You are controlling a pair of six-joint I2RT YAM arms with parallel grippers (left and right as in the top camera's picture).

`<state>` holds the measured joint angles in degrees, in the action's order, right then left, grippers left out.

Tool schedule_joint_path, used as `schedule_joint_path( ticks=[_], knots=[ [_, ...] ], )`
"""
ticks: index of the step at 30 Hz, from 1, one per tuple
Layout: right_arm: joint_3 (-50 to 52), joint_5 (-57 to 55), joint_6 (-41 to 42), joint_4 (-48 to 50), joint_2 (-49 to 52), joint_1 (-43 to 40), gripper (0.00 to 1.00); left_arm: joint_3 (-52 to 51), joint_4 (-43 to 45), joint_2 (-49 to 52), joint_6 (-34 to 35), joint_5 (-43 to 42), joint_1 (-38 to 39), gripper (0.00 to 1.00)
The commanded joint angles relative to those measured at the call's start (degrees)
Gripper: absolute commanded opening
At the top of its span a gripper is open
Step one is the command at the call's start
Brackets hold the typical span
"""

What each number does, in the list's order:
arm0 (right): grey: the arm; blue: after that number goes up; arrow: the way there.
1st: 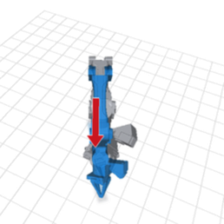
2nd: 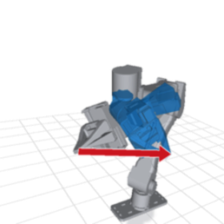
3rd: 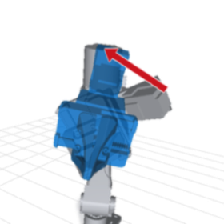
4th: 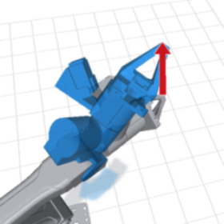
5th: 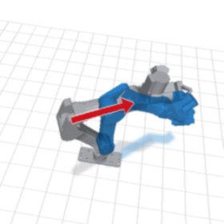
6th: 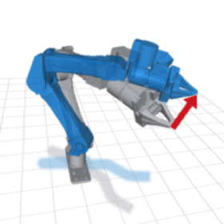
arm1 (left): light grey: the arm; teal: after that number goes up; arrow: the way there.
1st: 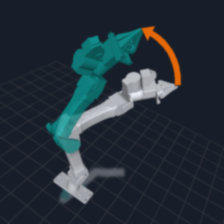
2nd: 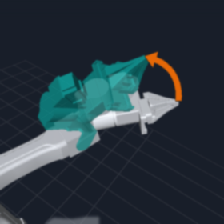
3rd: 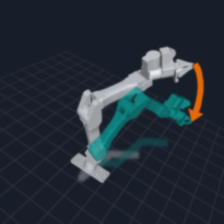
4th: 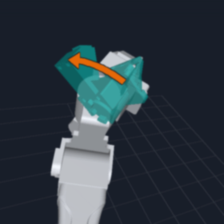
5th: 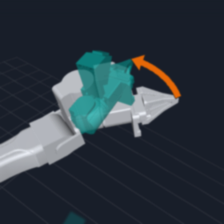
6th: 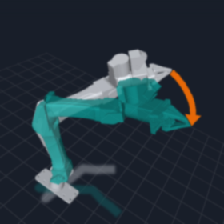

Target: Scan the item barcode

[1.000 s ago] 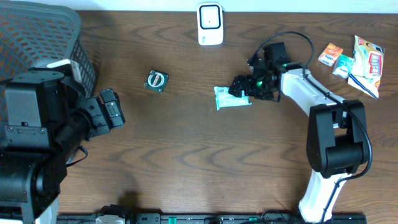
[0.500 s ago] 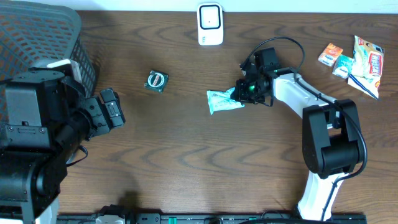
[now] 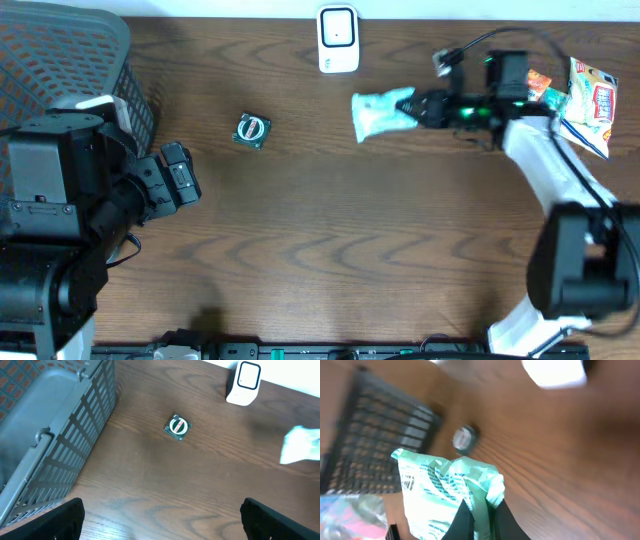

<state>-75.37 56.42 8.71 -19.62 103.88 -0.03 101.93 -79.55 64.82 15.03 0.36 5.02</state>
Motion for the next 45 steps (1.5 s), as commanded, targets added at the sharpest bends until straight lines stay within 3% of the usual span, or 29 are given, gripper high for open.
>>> schedule_joint_path(
  ticks=[1,8,20,24,27,31,38,40,45],
  knots=[
    [-0.59,7.15,-4.87,1.25,-4.70,-0.81,0.01,0.42,-0.15,-0.09,-0.11,0.31,-0.13,0.98],
    [-0.59,-1.01,-5.18,2.97,-8.52,0.15,0.01,0.42,-0.15,-0.09,-0.11,0.33,-0.13,0.98],
    [-0.59,-2.60,-6.56,1.57,-8.50,2.21,0.01,0.42,-0.15,-0.09,-0.11,0.33,-0.13,0.98],
    [-0.59,-9.79,-6.67,-1.68,-8.50,3.96,0.01,0.42,-0.15,-0.09,-0.11,0.31,-0.13,0.98],
    [-0.59,-20.72,-6.69,-5.07,-8.37,5.99,0.01,0.42,-0.15,-0.09,-0.11,0.33,-0.13,0.98],
    [-0.59,-50.27,-6.64,-11.15,-7.50,11.26,0.01,0.42,-0.15,-0.09,-0.11,0.31,-0.13,0.98],
    [-0.59,-91.62,-6.64,-14.01,-4.48,19.87,0.01,0.42,-0.15,-0.09,-0.11,0.33,-0.13,0.98],
    [-0.59,-99.41,-6.67,-14.12,-2.93,22.47,0.01,0.39,-0.15,-0.09,-0.11,0.31,-0.13,0.98],
    [-0.59,-100.45,-6.67,-16.02,1.42,27.19,0.01,0.39,-0.15,-0.09,-0.11,0.31,-0.13,0.98]
  ],
)
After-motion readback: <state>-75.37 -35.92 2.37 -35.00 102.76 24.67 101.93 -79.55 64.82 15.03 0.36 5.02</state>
